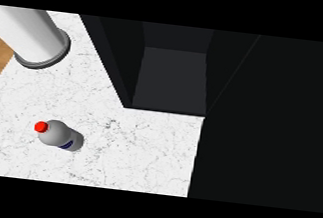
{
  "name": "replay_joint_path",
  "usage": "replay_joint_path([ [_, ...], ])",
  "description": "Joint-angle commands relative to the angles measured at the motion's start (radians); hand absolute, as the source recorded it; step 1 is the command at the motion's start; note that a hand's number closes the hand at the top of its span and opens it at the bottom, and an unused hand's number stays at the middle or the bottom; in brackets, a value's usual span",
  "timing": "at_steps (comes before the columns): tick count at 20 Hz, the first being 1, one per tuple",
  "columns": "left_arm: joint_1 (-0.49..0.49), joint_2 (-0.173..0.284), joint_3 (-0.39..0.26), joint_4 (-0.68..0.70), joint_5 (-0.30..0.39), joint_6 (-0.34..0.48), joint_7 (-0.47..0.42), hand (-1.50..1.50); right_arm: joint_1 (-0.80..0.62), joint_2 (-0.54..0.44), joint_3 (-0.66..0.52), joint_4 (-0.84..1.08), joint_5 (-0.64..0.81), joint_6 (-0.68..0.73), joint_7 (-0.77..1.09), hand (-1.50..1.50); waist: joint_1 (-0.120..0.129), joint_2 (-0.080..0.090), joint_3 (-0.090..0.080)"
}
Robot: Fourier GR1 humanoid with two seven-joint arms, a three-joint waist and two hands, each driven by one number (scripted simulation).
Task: Pick up the bottled water, place it into the cabinet and close the cabinet
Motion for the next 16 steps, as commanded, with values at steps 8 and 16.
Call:
replay_joint_path([
  [8, 0.104, 0.082, 0.14, 0.042, 0.047, -0.085, 0.066, -1.5, 0.256, -0.009, 0.138, -0.211, 0.037, 0.052, -0.003, -1.5, -0.009, 0.003, 0.001],
  [16, 0.106, 0.003, 0.078, 0.169, -0.043, -0.105, 0.014, -1.5, 0.432, -0.037, 0.218, -0.323, 0.067, 0.063, -0.047, -1.5, -0.018, 0.003, 0.0],
])
